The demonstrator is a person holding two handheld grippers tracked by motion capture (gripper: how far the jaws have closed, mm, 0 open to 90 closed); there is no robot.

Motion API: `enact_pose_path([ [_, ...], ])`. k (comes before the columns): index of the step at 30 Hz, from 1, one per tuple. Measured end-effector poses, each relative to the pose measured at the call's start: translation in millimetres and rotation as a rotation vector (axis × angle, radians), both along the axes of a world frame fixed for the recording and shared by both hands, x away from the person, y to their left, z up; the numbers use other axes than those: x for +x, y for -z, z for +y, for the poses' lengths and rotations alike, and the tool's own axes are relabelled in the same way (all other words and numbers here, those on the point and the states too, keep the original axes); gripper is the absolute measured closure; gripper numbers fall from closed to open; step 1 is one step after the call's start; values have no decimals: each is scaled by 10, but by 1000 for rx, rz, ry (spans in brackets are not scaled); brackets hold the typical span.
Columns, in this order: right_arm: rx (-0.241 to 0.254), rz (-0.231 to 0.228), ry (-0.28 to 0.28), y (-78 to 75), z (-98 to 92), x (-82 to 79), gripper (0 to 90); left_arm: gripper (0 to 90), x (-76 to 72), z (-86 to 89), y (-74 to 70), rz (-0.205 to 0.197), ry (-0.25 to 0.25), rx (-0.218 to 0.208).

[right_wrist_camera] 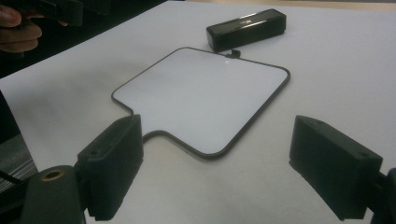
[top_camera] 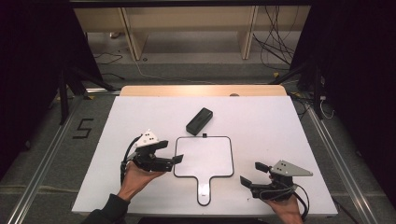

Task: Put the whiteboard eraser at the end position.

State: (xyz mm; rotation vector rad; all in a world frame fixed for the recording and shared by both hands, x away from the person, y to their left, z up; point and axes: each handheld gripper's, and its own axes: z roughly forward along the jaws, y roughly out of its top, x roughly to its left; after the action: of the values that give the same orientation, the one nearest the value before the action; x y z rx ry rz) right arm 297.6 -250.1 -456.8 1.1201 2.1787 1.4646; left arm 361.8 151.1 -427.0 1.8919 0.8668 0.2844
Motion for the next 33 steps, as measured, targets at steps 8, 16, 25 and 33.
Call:
enact_pose_path([
  [8, 1, -1, -2, 0, 3, -4, 184, 157, -121, 118, 74, 0, -4, -17],
  [16, -3, -7, -1, 0, 3, -5, 183, 157, -261, 159, 114, -17, -10, -6],
  [25, -5, -8, 0, 1, 14, -11, 182, 156, -365, 212, 217, 19, -22, -43],
  [33, -5, -9, 1, 0, 16, -12, 181, 156, -406, 232, 230, -10, -38, -22],
])
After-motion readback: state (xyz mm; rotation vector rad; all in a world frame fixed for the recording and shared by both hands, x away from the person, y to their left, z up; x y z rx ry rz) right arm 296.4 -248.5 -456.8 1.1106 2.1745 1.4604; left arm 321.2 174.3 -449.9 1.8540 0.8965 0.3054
